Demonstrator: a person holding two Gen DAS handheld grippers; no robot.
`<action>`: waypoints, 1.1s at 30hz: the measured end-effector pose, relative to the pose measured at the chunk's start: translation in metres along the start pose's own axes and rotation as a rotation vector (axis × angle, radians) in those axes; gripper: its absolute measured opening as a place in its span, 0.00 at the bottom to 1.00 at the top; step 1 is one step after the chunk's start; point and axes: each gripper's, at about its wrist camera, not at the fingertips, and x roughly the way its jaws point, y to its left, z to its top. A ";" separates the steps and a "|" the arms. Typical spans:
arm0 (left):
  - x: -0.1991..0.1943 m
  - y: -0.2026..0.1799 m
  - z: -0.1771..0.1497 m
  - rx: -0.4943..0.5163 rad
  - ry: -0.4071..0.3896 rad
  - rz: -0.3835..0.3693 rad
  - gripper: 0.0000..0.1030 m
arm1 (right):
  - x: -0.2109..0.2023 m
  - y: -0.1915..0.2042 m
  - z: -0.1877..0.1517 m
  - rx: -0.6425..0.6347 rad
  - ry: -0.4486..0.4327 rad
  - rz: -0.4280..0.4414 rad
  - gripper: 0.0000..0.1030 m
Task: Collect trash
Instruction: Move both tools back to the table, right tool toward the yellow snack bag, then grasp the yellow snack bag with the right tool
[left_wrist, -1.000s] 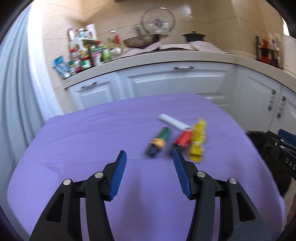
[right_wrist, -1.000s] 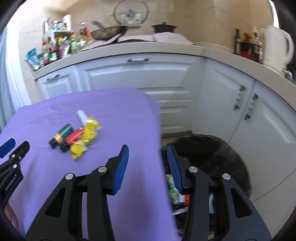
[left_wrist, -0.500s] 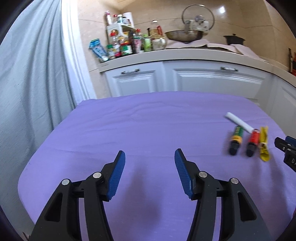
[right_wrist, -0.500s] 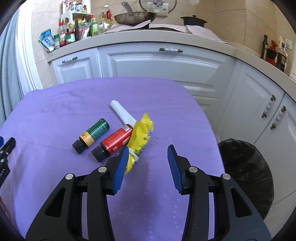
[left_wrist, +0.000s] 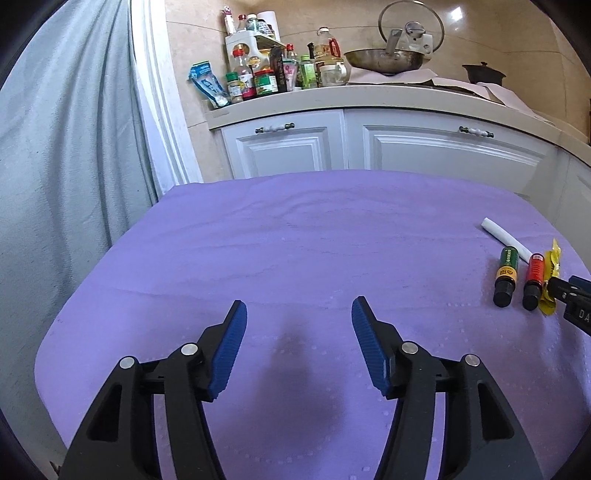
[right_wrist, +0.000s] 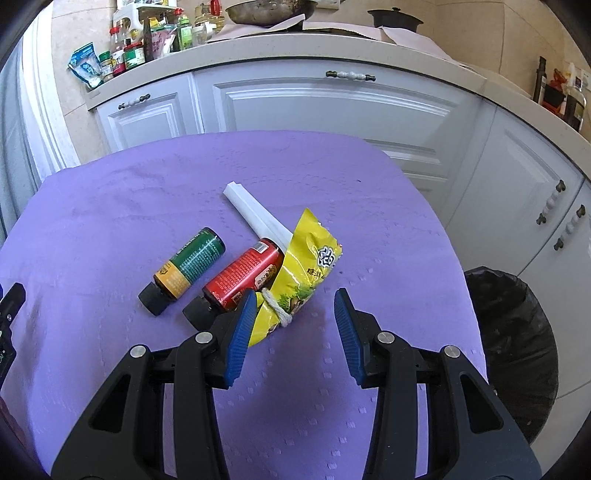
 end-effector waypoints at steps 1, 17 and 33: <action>0.000 -0.002 0.001 0.002 -0.001 -0.004 0.57 | 0.001 0.000 0.001 -0.005 0.004 -0.002 0.41; 0.005 0.001 0.003 -0.004 0.003 0.002 0.57 | -0.004 -0.013 0.007 0.043 -0.002 -0.013 0.46; 0.008 0.004 0.002 -0.012 0.019 -0.011 0.57 | 0.009 -0.012 0.006 0.003 0.028 -0.063 0.46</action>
